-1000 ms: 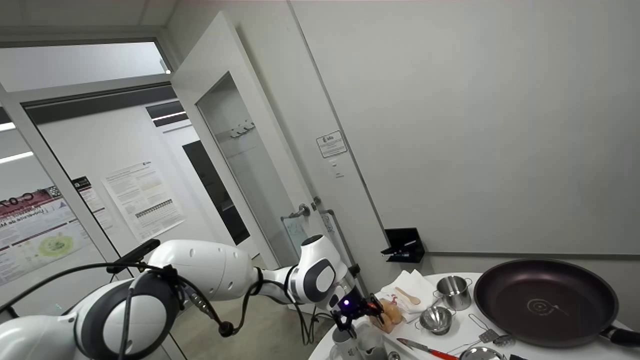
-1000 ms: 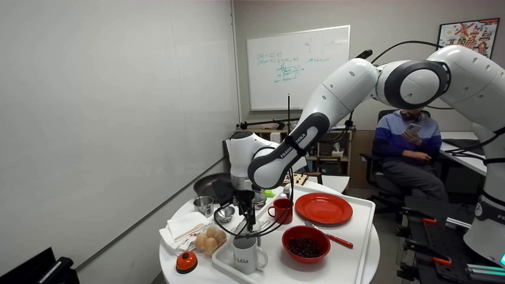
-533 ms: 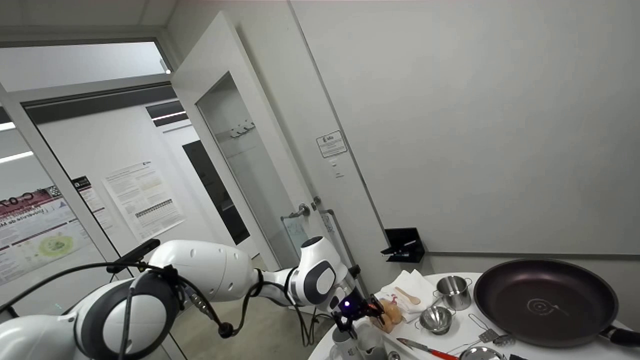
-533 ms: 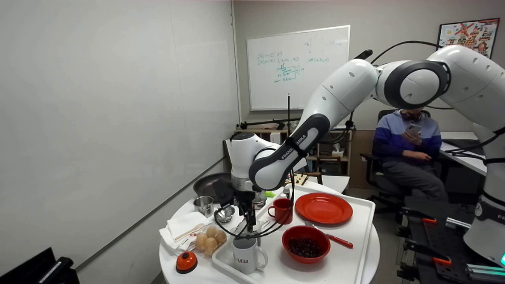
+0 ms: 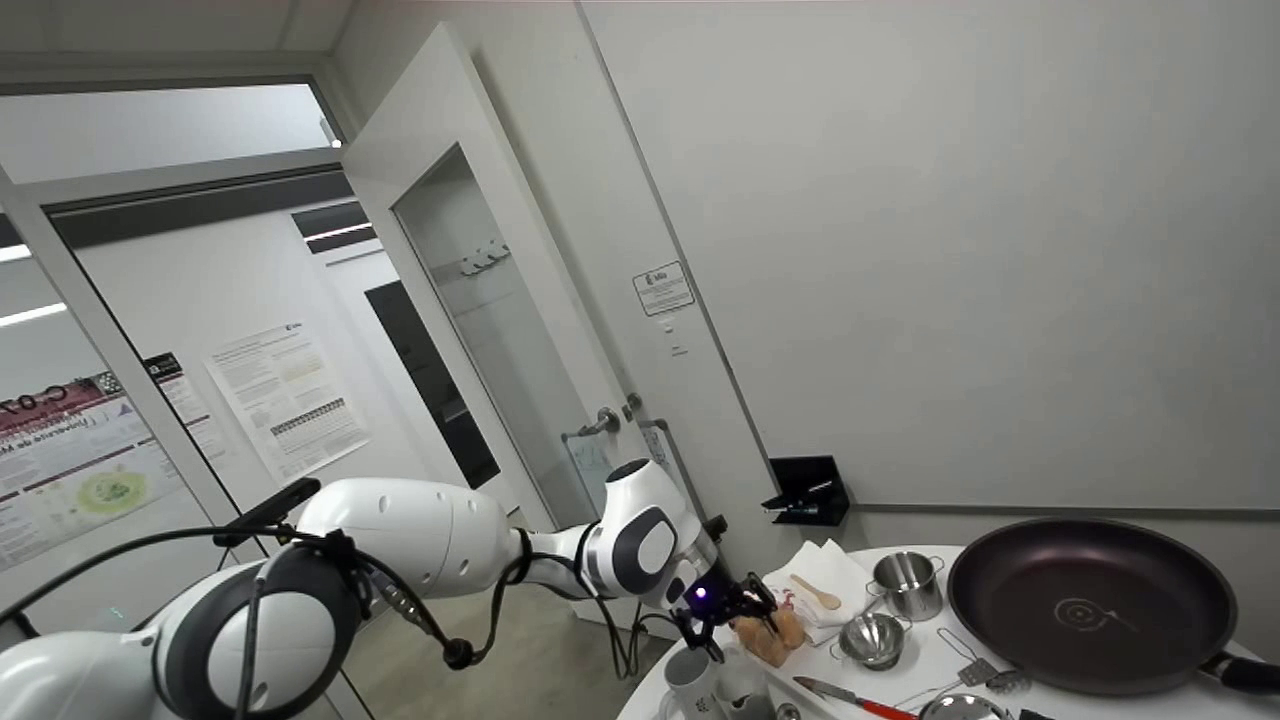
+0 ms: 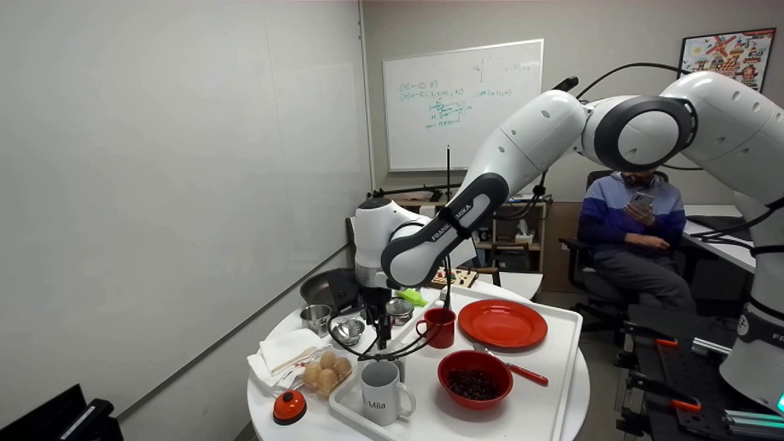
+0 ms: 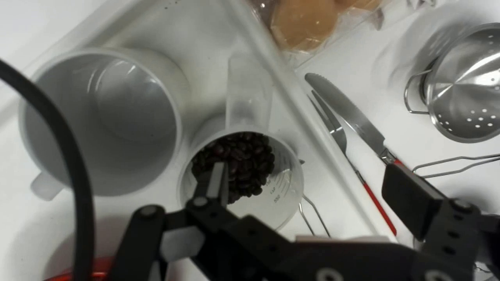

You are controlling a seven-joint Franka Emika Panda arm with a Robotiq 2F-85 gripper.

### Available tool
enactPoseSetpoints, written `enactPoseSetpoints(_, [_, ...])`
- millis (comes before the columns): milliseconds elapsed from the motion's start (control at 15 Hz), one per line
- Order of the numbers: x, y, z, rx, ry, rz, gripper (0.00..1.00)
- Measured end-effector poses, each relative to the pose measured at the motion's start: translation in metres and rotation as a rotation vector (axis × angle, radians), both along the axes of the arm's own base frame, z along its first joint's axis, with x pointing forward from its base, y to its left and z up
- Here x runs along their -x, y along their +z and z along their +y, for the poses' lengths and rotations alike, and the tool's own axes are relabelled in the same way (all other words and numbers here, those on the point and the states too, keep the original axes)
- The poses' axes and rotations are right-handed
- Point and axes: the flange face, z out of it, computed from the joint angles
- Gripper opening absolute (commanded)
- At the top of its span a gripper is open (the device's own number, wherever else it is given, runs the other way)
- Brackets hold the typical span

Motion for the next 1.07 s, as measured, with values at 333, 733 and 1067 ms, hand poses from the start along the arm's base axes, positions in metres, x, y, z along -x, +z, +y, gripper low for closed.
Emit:
enactPoseSetpoints(333, [-0.021, 0.006, 0.001, 0.017, -0.01, 0.005, 1.0])
enactPoseSetpoints(733, [-0.032, -0.017, 0.014, 0.033, -0.002, 0.036, 1.0])
enactPoseSetpoints(1067, [-0.036, -0.031, 0.022, 0.029, 0.008, 0.03, 1.0])
